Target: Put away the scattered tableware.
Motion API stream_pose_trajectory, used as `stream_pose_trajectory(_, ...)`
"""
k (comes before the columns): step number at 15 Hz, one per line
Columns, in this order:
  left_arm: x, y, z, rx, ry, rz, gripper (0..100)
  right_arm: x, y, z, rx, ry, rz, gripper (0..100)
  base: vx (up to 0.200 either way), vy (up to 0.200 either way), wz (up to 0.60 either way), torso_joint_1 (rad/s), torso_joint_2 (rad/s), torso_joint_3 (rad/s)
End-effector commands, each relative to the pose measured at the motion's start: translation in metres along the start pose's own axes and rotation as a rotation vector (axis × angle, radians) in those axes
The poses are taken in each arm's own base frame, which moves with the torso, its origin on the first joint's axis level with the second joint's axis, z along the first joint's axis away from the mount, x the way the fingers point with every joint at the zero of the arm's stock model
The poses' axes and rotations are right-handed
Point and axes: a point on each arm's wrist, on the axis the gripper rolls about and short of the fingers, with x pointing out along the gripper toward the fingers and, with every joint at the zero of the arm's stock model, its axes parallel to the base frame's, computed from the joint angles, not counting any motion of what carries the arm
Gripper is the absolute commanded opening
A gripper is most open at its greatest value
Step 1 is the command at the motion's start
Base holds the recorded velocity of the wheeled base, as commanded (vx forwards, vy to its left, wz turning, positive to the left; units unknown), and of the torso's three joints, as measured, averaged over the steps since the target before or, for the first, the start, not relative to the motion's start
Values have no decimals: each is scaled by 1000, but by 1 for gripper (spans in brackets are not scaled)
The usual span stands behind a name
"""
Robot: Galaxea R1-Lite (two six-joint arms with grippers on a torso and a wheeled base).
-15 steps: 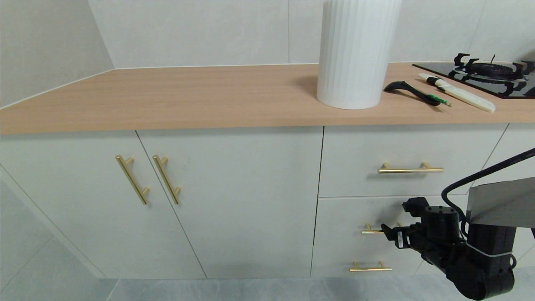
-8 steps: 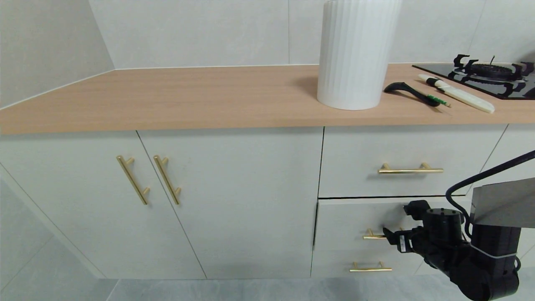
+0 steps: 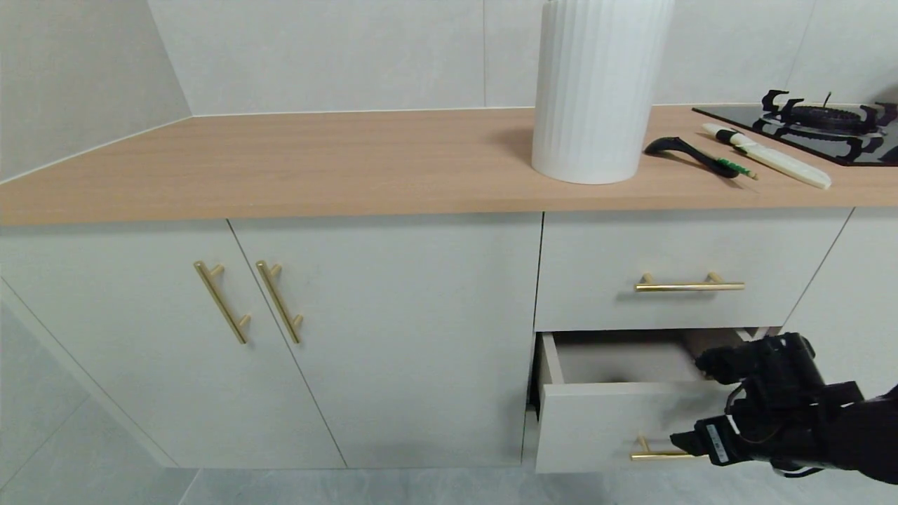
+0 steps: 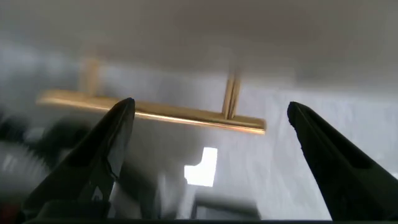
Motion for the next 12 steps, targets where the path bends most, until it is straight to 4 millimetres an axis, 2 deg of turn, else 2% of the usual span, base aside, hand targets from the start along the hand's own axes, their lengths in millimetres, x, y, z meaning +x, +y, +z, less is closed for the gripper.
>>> stream_pose_trajectory(1,0,0,0,0,0,1,100,-96,8,28,-29,-225,53,100,0,0,0,0,0,0)
stream_pose_trajectory(3,0,0,0,0,0,1,100,-115,7,30,-25,-298,52,100,0,0,0,0,0,0)
stream_pose_trajectory(5,0,0,0,0,0,1,100,-114,7,33,-2,-307,58,100,0,0,0,0,0,0)
stream_pose_trajectory(7,0,0,0,0,0,1,100,-99,9,36,12,-299,56,100,0,0,0,0,0,0)
stream_pose_trajectory(12,0,0,0,0,0,1,100,-38,16,36,34,-252,-6,100,0,0,0,0,0,0)
